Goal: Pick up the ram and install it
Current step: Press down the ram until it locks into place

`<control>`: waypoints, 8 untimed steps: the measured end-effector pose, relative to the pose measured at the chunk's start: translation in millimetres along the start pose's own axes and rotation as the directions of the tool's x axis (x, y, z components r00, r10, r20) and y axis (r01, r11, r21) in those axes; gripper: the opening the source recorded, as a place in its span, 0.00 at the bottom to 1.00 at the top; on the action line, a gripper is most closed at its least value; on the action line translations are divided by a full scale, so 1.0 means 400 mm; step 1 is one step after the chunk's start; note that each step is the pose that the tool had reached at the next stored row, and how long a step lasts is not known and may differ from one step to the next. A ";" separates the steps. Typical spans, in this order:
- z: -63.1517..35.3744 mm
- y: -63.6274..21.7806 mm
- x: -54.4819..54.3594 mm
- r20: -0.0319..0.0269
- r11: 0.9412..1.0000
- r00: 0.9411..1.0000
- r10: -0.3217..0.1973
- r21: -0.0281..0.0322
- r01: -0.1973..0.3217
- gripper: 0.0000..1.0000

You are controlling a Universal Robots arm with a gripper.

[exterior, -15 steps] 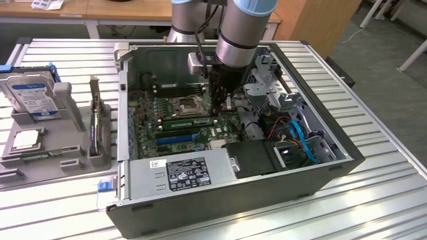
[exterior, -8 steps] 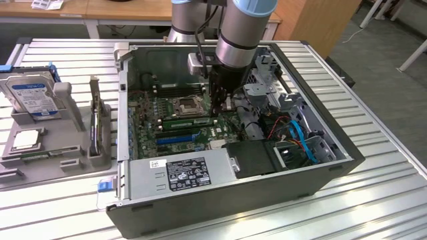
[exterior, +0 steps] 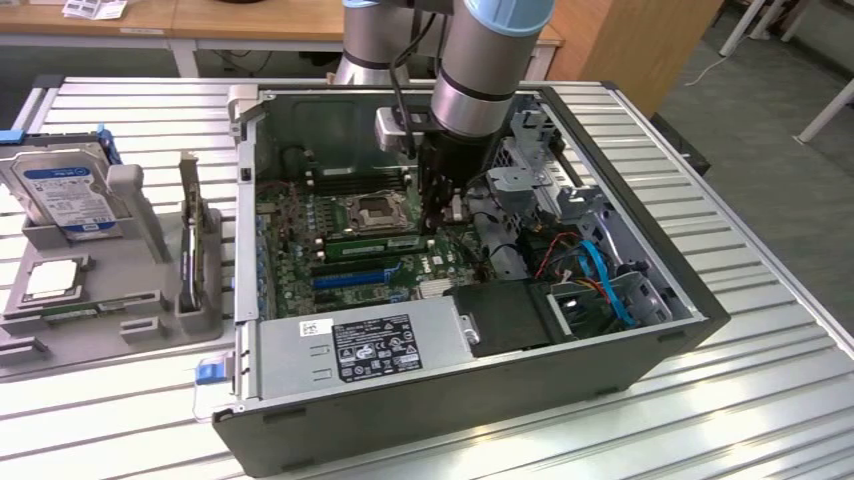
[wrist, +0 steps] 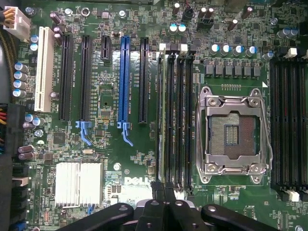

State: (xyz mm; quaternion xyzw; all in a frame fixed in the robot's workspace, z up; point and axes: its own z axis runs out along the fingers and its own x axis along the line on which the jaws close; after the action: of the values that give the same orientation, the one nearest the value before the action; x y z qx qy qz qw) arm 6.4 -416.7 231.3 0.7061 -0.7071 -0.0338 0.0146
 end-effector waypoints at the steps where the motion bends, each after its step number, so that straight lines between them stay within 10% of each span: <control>1: 0.000 0.000 0.000 0.000 1.000 1.000 0.000 0.000 0.000 0.10; 8: 0.001 0.000 -0.005 0.000 1.000 1.000 0.000 0.000 0.000 0.10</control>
State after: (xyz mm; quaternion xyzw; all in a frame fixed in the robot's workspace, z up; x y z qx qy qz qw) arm 6.4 -414.5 231.2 0.7061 -0.7071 -0.0339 0.0145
